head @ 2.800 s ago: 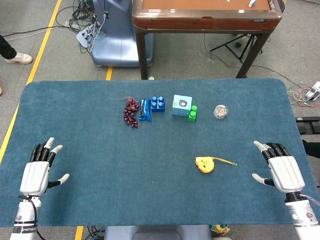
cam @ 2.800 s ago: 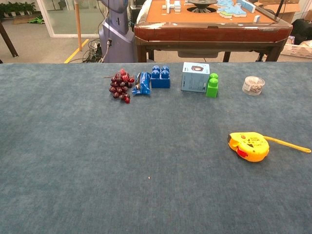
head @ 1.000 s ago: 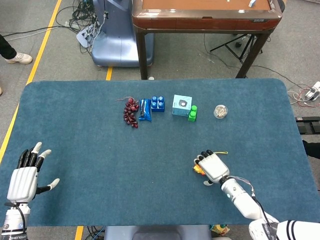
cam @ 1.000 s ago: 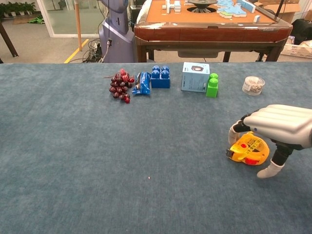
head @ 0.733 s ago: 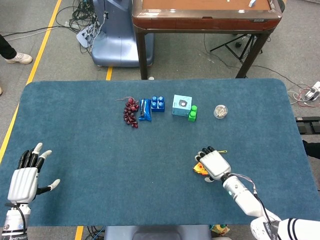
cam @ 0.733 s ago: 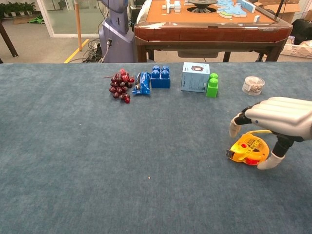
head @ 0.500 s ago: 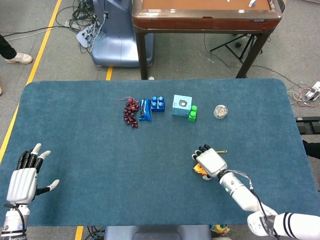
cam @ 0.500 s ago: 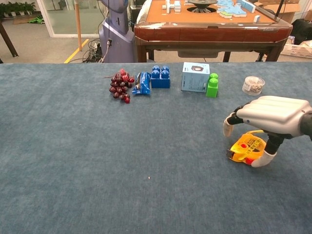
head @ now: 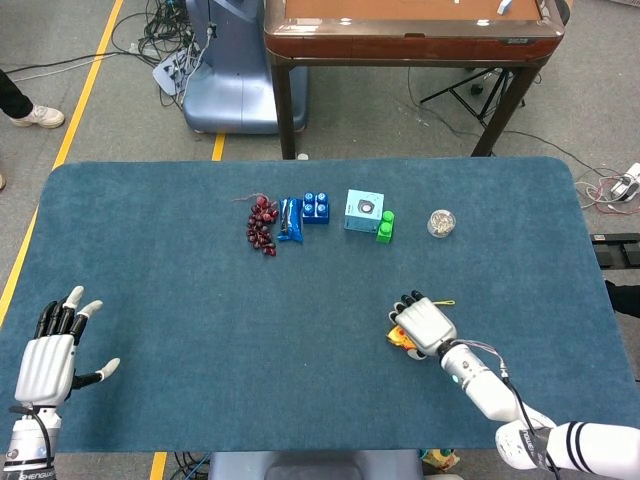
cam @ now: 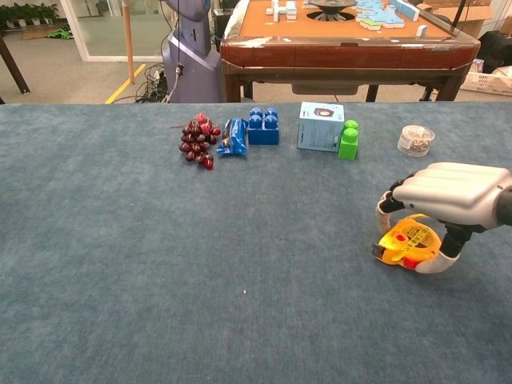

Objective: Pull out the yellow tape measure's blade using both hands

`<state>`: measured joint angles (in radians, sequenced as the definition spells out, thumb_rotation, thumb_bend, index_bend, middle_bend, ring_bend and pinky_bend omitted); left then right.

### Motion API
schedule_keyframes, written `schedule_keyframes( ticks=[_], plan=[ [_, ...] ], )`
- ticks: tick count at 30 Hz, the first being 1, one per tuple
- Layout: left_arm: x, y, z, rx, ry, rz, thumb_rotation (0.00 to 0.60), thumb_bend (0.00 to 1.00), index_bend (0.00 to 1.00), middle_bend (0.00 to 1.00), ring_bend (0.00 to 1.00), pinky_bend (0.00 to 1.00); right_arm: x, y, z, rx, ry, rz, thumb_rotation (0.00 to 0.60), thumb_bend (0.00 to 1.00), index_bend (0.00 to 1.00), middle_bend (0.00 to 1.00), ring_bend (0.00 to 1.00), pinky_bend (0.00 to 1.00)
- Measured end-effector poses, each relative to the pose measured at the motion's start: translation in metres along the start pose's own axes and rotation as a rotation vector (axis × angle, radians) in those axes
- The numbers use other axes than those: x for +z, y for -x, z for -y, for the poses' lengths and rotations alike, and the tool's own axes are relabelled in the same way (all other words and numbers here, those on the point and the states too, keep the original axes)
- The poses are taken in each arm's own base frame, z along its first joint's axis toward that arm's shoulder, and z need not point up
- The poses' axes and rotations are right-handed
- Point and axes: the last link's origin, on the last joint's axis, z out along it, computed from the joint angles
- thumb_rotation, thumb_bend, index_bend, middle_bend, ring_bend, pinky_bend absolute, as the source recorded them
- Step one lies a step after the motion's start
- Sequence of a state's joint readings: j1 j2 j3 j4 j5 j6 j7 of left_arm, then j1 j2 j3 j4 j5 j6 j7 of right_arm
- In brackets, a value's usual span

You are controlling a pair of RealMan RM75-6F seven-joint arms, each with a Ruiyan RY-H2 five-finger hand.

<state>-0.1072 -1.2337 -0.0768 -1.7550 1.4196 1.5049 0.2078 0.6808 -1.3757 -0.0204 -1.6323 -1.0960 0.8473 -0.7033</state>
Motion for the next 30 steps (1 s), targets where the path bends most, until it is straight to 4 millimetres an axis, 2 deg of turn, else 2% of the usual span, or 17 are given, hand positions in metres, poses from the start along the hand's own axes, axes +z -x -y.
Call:
schedule_keyframes(
  ticks=[11, 20, 26, 30],
  plan=[
    [0.001, -0.001, 0.000, 0.002, -0.005, -0.004, 0.600, 0.09, 0.17, 0.00, 0.00, 0.00, 0.001, -0.002, 0.008, 0.048, -0.017, -0.021, 0.600, 0.36, 0.48, 0.33, 0.18, 0.18],
    [0.002, -0.002, 0.000, 0.000, -0.004, -0.003, 0.600, 0.09, 0.17, 0.00, 0.00, 0.00, 0.004, -0.015, 0.020, 0.200, -0.053, -0.126, 0.600, 0.36, 0.49, 0.34, 0.18, 0.18],
    [0.002, -0.002, 0.001, 0.001, -0.007, -0.002, 0.600, 0.09, 0.17, 0.00, 0.00, 0.00, 0.000, -0.005, 0.006, 0.288, -0.002, -0.177, 0.600, 0.36, 0.49, 0.34, 0.18, 0.18],
    [0.002, -0.001, 0.001, 0.002, -0.008, 0.007, 0.600, 0.09, 0.17, 0.00, 0.00, 0.00, -0.012, 0.010, -0.013, 0.284, 0.065, -0.167, 0.600, 0.36, 0.49, 0.34, 0.18, 0.18]
  ],
)
